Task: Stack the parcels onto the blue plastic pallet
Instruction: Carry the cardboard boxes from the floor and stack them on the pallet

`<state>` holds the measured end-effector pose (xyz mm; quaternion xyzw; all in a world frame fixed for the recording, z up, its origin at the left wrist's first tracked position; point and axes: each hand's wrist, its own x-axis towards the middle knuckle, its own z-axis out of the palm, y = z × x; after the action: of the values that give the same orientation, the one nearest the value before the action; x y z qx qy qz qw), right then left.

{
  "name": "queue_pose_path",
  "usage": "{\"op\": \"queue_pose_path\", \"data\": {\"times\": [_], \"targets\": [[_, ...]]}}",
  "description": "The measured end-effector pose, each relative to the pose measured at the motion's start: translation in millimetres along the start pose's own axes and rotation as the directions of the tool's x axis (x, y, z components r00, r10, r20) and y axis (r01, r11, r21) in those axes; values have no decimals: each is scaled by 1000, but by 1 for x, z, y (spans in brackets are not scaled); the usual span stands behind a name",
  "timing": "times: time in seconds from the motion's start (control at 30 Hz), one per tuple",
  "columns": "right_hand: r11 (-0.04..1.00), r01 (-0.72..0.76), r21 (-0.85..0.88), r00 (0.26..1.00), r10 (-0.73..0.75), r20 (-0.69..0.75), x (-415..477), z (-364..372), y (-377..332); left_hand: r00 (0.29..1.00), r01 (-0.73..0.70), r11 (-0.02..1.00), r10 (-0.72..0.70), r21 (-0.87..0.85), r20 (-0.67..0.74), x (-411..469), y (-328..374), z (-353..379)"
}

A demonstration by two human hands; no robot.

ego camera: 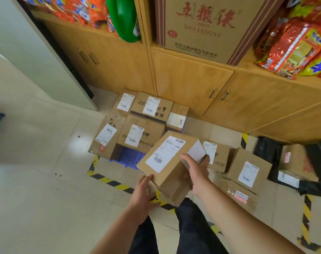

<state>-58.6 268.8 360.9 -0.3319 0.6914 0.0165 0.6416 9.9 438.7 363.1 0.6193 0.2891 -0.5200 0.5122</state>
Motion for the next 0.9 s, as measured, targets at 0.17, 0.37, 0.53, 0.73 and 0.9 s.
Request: {"op": "queue_pose_path", "data": {"times": [0.17,0.37,0.53,0.73,0.9], "targets": [[982,-1,-189,949,-59,-309,63,26,28,999,-31,855,43,517,-11,109,17,-58],[888,2,-460,938,-162,-308,169,88,57,993,15,409,104,912,-63,254,50,-103],[837,-16,-547,942,-171,-290,286,143,82,980,-95,176,188,980,62,390,59,-98],[811,-31,-584,919,-206,-335,403,180,85,897,-159,-168,388,973,214,497,52,-78],[806,80,-587,906,-304,-294,457,211,72,866,-199,-239,412,950,285,539,44,-85]]}}
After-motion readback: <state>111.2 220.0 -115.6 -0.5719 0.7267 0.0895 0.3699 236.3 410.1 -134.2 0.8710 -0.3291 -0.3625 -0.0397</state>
